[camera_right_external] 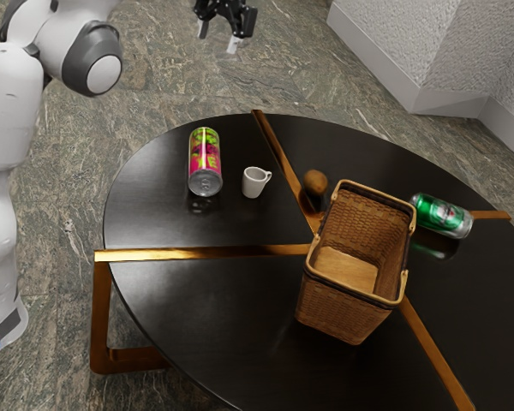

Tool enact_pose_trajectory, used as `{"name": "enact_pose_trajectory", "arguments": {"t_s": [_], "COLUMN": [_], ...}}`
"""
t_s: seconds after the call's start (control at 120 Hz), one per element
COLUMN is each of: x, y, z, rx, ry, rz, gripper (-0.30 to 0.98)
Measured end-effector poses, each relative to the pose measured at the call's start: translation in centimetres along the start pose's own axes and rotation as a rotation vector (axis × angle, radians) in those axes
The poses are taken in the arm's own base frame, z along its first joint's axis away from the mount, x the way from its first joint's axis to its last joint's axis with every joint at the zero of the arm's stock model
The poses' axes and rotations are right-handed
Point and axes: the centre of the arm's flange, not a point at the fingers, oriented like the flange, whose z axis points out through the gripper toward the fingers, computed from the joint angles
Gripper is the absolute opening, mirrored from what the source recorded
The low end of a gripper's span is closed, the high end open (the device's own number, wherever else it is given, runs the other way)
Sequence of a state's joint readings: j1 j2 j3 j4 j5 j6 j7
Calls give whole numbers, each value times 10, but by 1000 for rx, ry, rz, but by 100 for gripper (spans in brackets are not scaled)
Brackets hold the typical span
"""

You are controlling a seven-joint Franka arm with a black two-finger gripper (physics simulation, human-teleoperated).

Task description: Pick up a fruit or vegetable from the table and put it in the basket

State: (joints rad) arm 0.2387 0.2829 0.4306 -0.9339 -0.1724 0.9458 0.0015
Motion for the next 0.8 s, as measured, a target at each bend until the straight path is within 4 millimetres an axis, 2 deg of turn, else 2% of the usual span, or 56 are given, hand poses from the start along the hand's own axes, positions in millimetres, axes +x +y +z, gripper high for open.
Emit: {"name": "enact_pose_trajectory", "arguments": {"t_s": [0.317,0.333,0.367,0.392,0.417,0.433,0.5,0.55,0.583,0.633,0.725,0.767,0.8], "x": [8,-1,-59,-104,-132,-141,-153,-153,-147,-132,-96,-77,-71], "y": [1,3,27,51,79,101,187,223,231,230,230,237,247], "z": [-11,-25,-84,-115,-129,-130,-111,-95,-88,-75,-34,-12,-1], "rx": [-5,-1,2,-8,-14,-13,7,24,33,46,81,112,130], "ry": [128,165,333,434,487,499,478,457,442,408,301,258,240], "rz": [8,14,80,154,231,283,452,508,510,490,451,439,447], "gripper": [67,67,67,67,67,67,67,67,67,67,67,67,67]}}
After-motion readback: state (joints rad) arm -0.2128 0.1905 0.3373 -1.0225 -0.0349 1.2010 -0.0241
